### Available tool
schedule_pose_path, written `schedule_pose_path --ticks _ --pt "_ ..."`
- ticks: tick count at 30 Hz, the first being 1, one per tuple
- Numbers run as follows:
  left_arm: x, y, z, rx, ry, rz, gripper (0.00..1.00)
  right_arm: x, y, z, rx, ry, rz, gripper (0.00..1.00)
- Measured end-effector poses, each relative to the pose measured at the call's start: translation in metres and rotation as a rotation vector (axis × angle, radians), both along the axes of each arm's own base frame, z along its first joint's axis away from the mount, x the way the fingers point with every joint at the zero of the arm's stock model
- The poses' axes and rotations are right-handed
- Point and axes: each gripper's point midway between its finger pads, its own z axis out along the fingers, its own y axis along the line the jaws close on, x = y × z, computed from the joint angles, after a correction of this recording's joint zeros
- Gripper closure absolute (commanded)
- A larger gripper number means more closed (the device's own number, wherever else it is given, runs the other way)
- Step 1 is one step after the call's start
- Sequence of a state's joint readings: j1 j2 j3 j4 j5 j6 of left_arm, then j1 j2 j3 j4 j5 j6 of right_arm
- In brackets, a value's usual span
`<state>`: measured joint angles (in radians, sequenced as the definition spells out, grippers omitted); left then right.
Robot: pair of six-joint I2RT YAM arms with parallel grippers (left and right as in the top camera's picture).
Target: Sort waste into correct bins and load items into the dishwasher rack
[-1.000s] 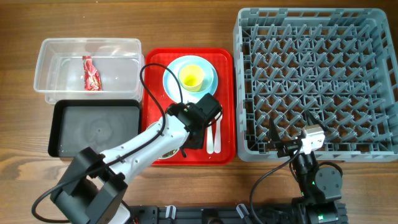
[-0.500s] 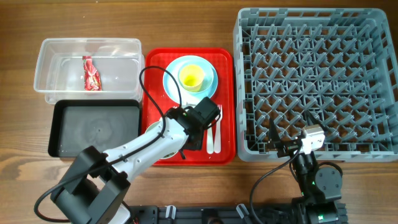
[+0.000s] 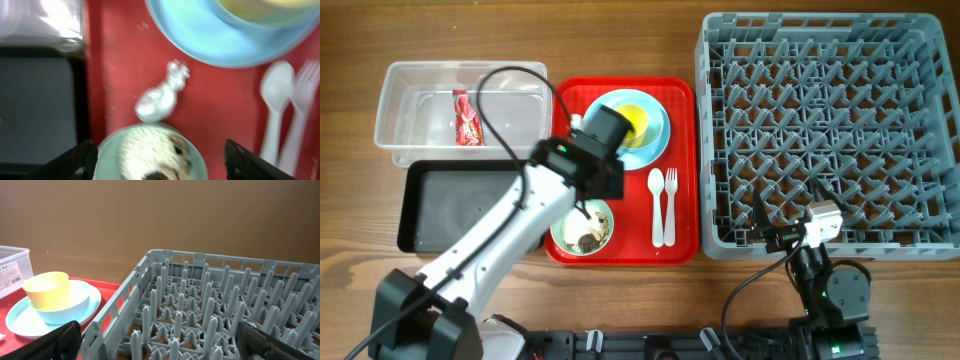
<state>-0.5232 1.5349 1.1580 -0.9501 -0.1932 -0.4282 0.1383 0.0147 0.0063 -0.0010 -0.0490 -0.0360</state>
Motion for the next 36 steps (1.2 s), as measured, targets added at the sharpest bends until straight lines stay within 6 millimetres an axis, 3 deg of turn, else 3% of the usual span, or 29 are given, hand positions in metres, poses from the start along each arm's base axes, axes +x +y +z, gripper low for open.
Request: schedule_pose_path --ticks 6,16,32,36 --pt "0.028 0.032 -0.023 -0.026 0.041 0.053 0.25 0.0 0.0 0.0 0.0 0.0 0.0 0.0" --pt "0.03 0.023 -0.072 -0.052 0.168 0.001 0.28 0.0 0.0 0.0 0.0 0.0 0.0 0.0" --pt "0.025 0.012 -0.091 -0.092 0.23 -0.062 0.35 0.0 0.0 0.0 0.0 0.0 0.0 0.0" --pt "0.02 0.014 -0.101 -0.091 0.234 -0.062 0.42 0.0 0.0 0.0 0.0 0.0 0.0 0.0"
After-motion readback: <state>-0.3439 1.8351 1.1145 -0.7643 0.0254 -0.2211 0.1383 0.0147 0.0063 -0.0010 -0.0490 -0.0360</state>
